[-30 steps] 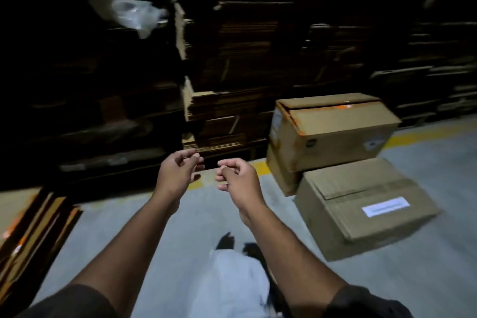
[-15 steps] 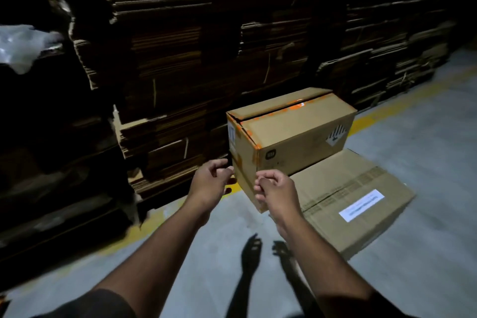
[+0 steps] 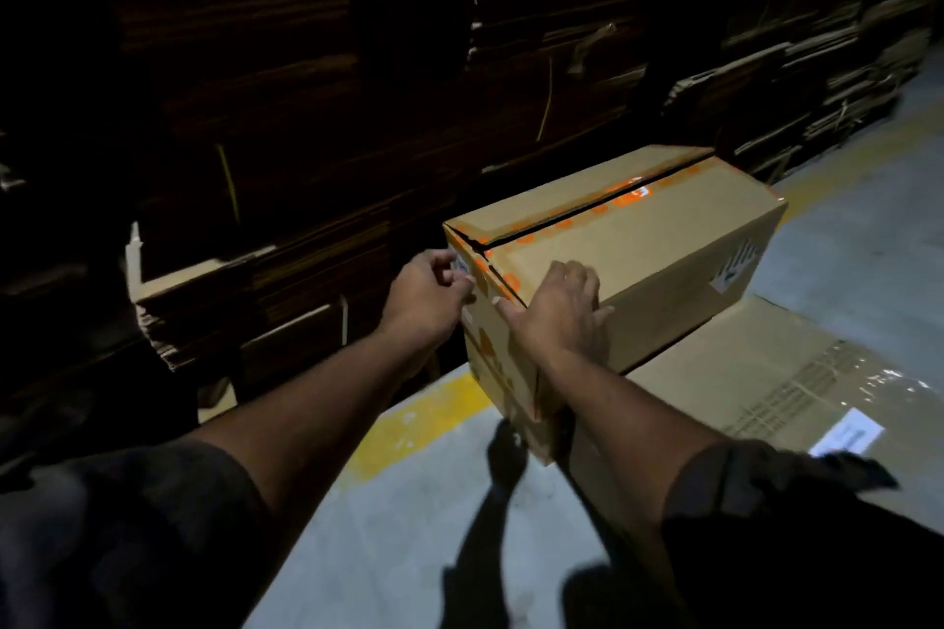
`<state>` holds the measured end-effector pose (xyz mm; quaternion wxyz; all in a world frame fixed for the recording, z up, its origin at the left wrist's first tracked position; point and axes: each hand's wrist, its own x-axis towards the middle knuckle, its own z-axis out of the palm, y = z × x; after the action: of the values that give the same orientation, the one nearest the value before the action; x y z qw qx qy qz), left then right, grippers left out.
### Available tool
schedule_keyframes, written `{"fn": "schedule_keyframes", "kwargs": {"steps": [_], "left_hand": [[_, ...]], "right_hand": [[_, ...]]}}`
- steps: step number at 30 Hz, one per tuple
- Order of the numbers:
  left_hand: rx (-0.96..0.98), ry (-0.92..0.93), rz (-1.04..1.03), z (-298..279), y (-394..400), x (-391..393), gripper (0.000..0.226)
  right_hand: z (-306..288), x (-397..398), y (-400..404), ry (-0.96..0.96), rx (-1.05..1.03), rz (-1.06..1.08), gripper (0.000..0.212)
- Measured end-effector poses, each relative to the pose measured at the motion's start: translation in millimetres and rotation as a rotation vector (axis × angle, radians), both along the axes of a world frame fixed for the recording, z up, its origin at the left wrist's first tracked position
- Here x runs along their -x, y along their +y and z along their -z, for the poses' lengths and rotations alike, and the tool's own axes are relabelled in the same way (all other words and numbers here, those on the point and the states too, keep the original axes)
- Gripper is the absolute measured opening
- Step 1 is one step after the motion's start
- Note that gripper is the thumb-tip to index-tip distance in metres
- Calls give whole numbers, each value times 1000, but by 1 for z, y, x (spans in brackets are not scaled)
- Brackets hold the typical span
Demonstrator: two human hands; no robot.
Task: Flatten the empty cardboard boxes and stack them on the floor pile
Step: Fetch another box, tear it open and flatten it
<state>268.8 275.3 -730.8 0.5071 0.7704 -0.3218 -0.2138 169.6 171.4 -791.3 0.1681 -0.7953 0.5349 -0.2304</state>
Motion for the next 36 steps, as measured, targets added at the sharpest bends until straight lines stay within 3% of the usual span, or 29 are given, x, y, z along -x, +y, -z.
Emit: {"fn": "schedule_keyframes", "kwargs": {"steps": [3,8,12,16,19,22,27,31,36], "left_hand": [[-14,-8,27,17,-5,-11,38],[-10,63,24,38,-5,-14,39],[-8,97,35,43,-3,-11,40],[-21,93,57,43,3,-7,36],[-20,89,58,40,5,-5,35],[-17,61,50,36,6,-4,32],[-30,-32,-13,37,11,-6,38],[-19,-20,-169,39,24,-11,77],[-243,34,-59,60,45,-7,122]], "right_hand": [[20,-9,-18,80,-20,19,94],[31,-5,-21,57,2,-12,82],[26,-6,-19,6,10,57,89],[21,-7,-14,210,170,37,82],[21,-8,-5,291,160,3,73],[17,0,-1,236,139,16,79],[14,53,31,121,281,16,82],[24,101,87,61,346,-92,88],[37,137,127,72,214,-160,92]]}}
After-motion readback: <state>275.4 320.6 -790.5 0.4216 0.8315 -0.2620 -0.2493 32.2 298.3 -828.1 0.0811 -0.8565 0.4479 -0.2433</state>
